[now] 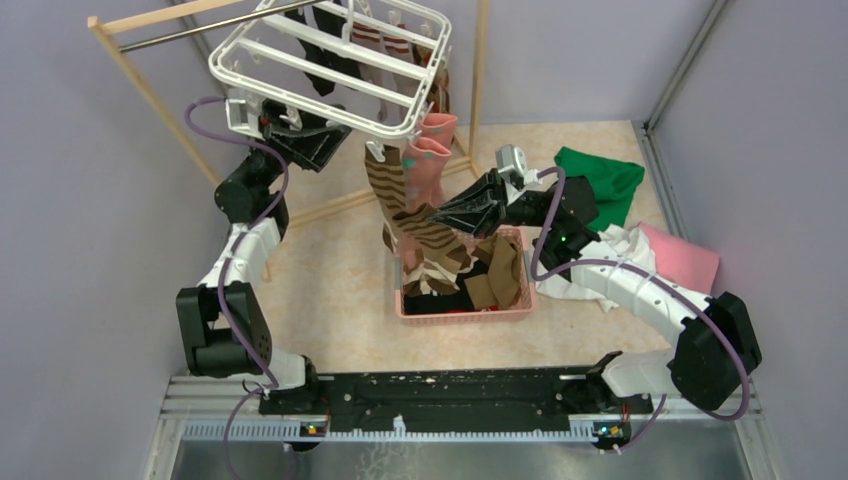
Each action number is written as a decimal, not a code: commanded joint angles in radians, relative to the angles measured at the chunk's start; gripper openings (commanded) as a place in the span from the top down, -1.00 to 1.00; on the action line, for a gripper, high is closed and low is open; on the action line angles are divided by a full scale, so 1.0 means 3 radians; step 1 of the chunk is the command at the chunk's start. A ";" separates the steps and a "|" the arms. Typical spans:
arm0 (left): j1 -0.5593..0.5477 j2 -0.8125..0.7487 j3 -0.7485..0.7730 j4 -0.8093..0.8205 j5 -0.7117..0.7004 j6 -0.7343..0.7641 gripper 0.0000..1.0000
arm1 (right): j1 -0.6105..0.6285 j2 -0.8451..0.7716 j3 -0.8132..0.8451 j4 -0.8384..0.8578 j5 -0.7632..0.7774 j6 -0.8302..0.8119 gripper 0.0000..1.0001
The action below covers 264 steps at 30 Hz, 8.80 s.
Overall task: Clip the socks to the hanger
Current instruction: Open the clamp at the hanger, then clamp the sock onto the hanger.
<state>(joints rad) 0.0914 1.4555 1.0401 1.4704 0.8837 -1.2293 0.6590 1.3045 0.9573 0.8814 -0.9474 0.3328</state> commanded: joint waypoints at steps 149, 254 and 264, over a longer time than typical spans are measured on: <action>-0.0110 -0.0415 -0.0376 0.0698 -0.0676 0.0209 0.92 | 0.0902 0.0752 0.1303 -0.0678 0.2008 -0.0124 1.00; -0.0110 -0.0718 -0.0394 0.0354 -0.0674 0.0205 0.93 | 0.1240 0.0823 0.0358 0.0654 0.2171 -0.2827 1.00; -0.0110 -0.0734 -0.0361 0.0284 -0.0655 0.0207 0.93 | 0.1248 0.0977 0.0558 0.0692 0.2161 -0.2761 0.99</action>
<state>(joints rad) 0.0628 1.2694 0.9031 1.4719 0.6804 -1.1748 1.0252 1.5841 1.0595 1.0336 -0.3038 -0.4946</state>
